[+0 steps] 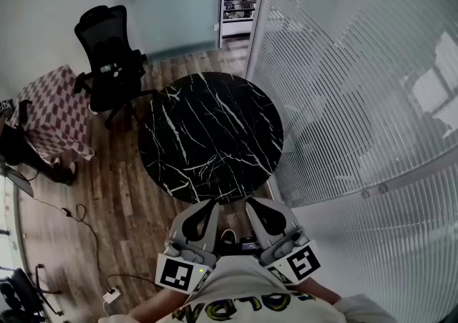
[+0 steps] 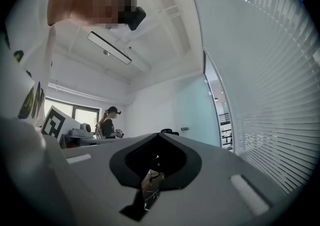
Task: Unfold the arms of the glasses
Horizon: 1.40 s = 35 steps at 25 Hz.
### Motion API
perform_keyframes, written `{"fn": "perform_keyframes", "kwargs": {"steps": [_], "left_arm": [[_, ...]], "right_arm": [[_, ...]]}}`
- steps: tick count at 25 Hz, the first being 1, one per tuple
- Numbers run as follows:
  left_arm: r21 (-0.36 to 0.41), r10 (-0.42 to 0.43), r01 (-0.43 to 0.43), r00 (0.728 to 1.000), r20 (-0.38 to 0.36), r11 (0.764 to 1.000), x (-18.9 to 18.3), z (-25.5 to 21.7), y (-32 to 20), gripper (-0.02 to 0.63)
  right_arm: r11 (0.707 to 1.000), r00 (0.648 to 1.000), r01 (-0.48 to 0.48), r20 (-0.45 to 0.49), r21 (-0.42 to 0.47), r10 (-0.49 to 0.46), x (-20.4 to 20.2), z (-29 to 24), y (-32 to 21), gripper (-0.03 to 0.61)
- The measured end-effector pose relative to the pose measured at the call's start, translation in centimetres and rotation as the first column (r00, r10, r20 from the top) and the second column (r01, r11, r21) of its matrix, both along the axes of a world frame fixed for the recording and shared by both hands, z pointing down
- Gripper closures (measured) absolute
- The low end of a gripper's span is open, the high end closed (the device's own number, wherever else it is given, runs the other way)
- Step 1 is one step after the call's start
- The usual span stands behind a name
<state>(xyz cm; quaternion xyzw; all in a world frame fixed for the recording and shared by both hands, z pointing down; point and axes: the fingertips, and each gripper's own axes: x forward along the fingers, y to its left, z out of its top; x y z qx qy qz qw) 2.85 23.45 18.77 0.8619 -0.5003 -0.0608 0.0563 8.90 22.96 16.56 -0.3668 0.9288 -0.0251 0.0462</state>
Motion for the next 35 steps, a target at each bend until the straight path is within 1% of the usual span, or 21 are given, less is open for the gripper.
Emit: {"fn": "perform_keyframes", "kwargs": {"steps": [9,14,17,22,28,35], "left_arm": [[-0.046,-0.026,0.026,1.000,0.009,0.999,1.3,1.1,-1.2,0.611],[-0.072,-0.022,0.023,1.000,0.010,0.997,1.2,1.9,-2.7,0.611],[-0.070,-0.014,0.015,1.000,0.023,0.997,0.7,2.0,-3.9,0.611],[-0.068,-0.002,0.002,1.000,0.014,0.998,-1.2,1.9,-6.8,0.611],[-0.052,0.030,-0.029,1.000,0.010,0.998,-4.4,2.2,-11.0,0.611],[-0.042,0.074,-0.073,0.997,0.015,0.996,-7.8,1.8,-14.5,0.611]], "right_arm": [[1.000,1.000,0.017,-0.004,-0.023,-0.017,1.6,0.7,-1.2,0.577],[0.999,1.000,0.029,0.002,-0.040,-0.029,1.2,1.4,-2.6,0.577],[0.999,1.000,0.028,0.000,-0.043,-0.028,0.6,1.8,-3.9,0.577],[0.999,1.000,0.019,-0.004,-0.043,-0.019,-1.4,1.9,-6.6,0.577],[1.000,1.000,0.011,-0.021,-0.029,-0.012,-5.3,2.2,-10.9,0.577],[1.000,1.000,-0.025,-0.010,-0.013,0.025,-9.0,1.5,-14.5,0.577]]}}
